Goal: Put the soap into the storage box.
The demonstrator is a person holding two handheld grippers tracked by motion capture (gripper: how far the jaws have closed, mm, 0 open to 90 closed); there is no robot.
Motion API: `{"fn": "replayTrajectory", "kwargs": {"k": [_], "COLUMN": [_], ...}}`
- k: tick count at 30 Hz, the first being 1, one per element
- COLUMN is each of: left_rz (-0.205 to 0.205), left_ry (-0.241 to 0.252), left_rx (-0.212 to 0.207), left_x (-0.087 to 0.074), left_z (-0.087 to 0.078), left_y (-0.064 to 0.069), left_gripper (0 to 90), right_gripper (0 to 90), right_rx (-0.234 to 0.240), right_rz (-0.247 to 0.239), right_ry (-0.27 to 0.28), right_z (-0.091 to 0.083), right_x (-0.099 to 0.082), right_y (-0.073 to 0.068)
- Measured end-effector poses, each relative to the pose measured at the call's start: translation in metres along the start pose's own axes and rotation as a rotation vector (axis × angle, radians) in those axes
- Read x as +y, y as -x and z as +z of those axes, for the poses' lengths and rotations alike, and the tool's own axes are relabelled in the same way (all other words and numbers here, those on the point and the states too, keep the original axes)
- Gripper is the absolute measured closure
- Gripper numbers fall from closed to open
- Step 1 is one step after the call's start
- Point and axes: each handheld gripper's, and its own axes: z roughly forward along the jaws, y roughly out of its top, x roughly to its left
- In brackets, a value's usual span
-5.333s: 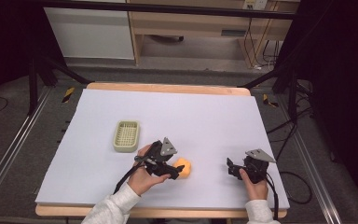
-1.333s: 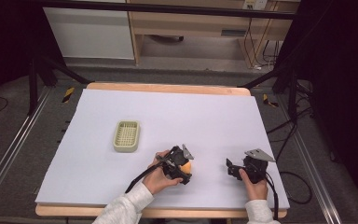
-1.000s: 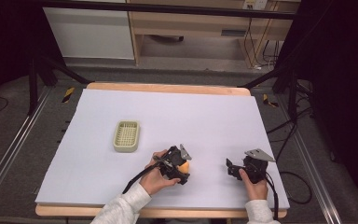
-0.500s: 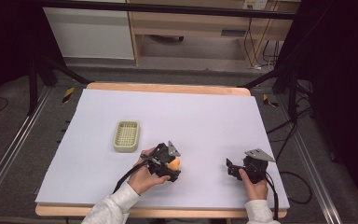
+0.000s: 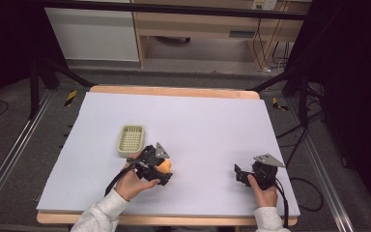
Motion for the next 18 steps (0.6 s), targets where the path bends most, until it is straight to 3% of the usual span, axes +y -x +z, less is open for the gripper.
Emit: {"fn": "replayTrajectory", "kwargs": {"k": [18], "left_rz": [-0.093], "left_ry": [0.032], "left_rx": [0.058], "left_x": [-0.014], "left_z": [-0.027], "left_y": [-0.035], "left_gripper": [24.9], "right_gripper": [3.7], "right_rx": [-0.001], "right_rz": [-0.004], "right_ry": [0.001], "right_z": [0.000], "right_x": [0.000], "right_y": [0.000]}}
